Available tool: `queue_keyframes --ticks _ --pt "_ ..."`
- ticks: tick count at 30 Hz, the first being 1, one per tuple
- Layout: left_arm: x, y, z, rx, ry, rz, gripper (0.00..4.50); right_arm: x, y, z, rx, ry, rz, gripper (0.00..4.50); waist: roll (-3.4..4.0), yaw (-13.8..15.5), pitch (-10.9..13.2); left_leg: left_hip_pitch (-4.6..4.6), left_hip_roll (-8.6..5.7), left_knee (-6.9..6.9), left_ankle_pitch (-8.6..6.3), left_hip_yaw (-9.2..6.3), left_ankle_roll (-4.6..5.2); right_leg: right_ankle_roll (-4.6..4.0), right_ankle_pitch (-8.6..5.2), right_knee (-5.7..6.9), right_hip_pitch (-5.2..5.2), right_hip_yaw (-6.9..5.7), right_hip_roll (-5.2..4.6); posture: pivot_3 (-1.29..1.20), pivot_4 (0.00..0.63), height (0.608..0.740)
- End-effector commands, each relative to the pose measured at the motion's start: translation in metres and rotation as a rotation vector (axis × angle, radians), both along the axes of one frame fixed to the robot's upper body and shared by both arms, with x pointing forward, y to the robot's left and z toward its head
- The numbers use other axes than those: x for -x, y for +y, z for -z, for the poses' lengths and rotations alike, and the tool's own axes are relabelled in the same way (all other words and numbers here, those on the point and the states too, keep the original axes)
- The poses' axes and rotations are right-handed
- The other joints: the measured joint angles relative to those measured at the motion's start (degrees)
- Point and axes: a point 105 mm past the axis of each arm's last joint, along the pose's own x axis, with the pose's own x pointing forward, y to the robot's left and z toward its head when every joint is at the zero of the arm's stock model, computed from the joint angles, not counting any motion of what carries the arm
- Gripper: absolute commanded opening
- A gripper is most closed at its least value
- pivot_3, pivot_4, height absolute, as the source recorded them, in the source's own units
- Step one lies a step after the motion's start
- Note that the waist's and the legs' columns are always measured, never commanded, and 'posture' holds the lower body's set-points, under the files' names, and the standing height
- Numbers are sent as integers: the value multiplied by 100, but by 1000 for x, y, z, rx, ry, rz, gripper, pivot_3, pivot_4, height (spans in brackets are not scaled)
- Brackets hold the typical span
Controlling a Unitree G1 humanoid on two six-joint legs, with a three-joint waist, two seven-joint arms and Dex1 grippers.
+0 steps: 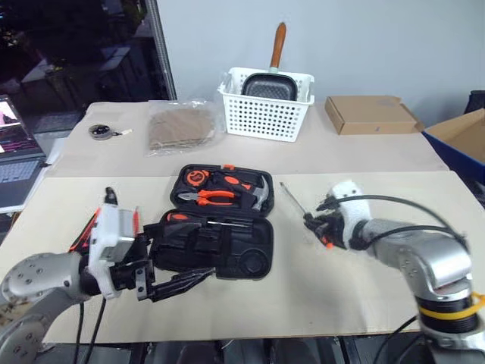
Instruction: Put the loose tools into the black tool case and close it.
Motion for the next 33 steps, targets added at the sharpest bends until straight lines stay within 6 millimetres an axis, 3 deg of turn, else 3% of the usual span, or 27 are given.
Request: queue_keyframes --ticks 1,4,8,13,19,33 --pt "9 26 -3 18 -38 -54 4500 12 42 -30 -34 -115 -303 726 -3 -59 4 4 5 -3 0 -1 0 -9 -5 4 0 -1 4 0 150 740" --pt "21 50 7 25 12 -118 4500 18 71 -25 22 -98 -493 726 -3 -83 10 9 10 -6 1 -4 -2 -26 -15 20 -4 -7 5 0 150 740" --pt "38 78 21 2 57 -192 4500 14 100 5 200 -118 -681 724 -7 -50 13 13 10 -7 2 -5 -4 -34 -21 20 -5 -20 -3 0 150 740" --pt "45 82 22 -3 55 -195 4500 -1 124 19 278 -144 -767 724 -23 24 22 2 1 -4 5 -1 -8 -51 -30 16 -10 -28 -19 0 150 740" --pt "48 82 20 -3 45 -195 4500 -9 132 30 353 -107 -817 723 -23 53 22 0 4 -4 0 -1 -12 -34 -16 16 -16 -37 -27 0 150 740" --pt "50 76 23 16 52 -189 4500 -27 135 47 330 67 -691 720 -24 -62 20 22 32 -4 2 -6 -43 -71 -14 35 -5 -42 -25 0 150 740"
